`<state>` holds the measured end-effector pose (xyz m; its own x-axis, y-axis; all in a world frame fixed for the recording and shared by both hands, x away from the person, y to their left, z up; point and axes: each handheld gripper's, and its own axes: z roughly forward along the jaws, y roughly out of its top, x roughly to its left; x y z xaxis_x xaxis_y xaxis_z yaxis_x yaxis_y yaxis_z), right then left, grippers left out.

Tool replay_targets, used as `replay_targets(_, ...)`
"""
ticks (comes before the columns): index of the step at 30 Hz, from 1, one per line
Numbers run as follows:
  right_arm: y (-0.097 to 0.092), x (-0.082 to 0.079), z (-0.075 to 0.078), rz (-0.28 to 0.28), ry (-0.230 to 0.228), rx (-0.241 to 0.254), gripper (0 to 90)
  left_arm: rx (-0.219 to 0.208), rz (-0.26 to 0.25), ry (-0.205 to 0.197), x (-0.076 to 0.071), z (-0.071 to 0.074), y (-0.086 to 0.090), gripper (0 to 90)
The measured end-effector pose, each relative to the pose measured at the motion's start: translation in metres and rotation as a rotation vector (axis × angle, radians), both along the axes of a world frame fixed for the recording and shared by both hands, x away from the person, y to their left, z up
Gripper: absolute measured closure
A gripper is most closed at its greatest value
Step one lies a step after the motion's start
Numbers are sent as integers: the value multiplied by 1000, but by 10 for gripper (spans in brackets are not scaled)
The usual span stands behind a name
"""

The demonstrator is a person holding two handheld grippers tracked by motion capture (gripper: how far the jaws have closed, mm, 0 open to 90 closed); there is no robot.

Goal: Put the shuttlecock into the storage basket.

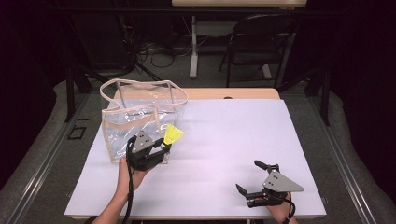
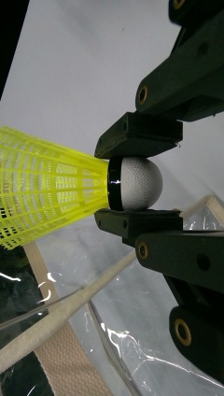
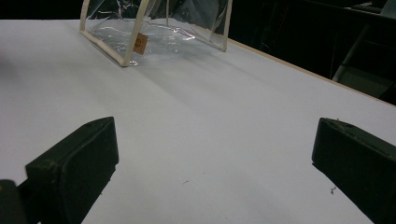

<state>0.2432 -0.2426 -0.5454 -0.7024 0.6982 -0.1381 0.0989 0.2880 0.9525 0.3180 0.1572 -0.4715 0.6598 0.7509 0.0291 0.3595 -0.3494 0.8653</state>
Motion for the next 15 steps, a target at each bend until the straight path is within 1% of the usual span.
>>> replay_targets(7,0,0,0,0,-1,-2,0,-7,8,-9,3,3,2,647)
replay_targets(9,0,0,0,-1,-2,0,0,-4,10,-10,4,4,4,647)
replay_targets(15,0,0,0,-2,0,-1,0,-12,13,-10,7,6,5,647)
